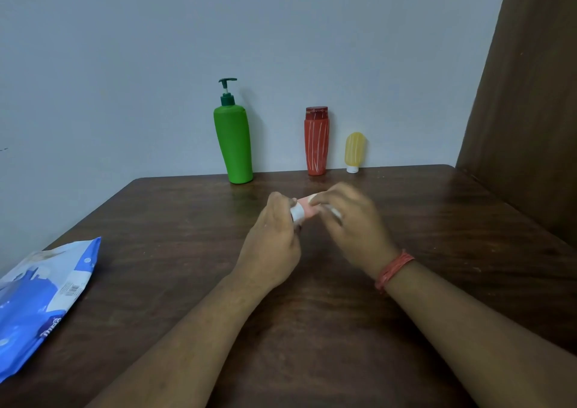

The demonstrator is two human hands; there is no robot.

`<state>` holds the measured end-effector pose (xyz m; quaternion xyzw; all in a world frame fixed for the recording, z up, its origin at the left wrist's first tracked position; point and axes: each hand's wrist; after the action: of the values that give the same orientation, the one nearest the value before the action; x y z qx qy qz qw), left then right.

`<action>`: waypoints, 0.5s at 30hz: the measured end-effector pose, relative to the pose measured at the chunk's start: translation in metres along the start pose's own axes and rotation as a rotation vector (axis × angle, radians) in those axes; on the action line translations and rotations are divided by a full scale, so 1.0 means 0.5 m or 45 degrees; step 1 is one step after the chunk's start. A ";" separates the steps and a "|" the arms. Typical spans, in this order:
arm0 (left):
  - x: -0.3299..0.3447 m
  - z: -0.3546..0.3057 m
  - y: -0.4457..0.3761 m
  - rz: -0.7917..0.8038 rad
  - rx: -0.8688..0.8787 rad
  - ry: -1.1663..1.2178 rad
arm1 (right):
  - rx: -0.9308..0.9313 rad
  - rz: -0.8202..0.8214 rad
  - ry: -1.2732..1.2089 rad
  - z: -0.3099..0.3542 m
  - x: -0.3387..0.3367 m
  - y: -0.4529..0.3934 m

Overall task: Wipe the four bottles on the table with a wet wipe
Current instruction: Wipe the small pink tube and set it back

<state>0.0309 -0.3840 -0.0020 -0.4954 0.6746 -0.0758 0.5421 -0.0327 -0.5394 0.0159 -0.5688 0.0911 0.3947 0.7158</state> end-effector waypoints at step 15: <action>-0.001 -0.015 0.004 0.108 -0.317 0.298 | -0.090 -0.130 -0.022 -0.023 -0.015 -0.005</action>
<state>0.0235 -0.3860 -0.0001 -0.5174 0.7576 -0.0260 0.3970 -0.0324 -0.5530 0.0184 -0.5942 0.0418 0.3655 0.7152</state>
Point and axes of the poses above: each hand's wrist, its own y-axis away from the middle knuckle, its own x-axis out of the palm, z = x × y, and after that the axes turned 1 degree about -y, right-handed
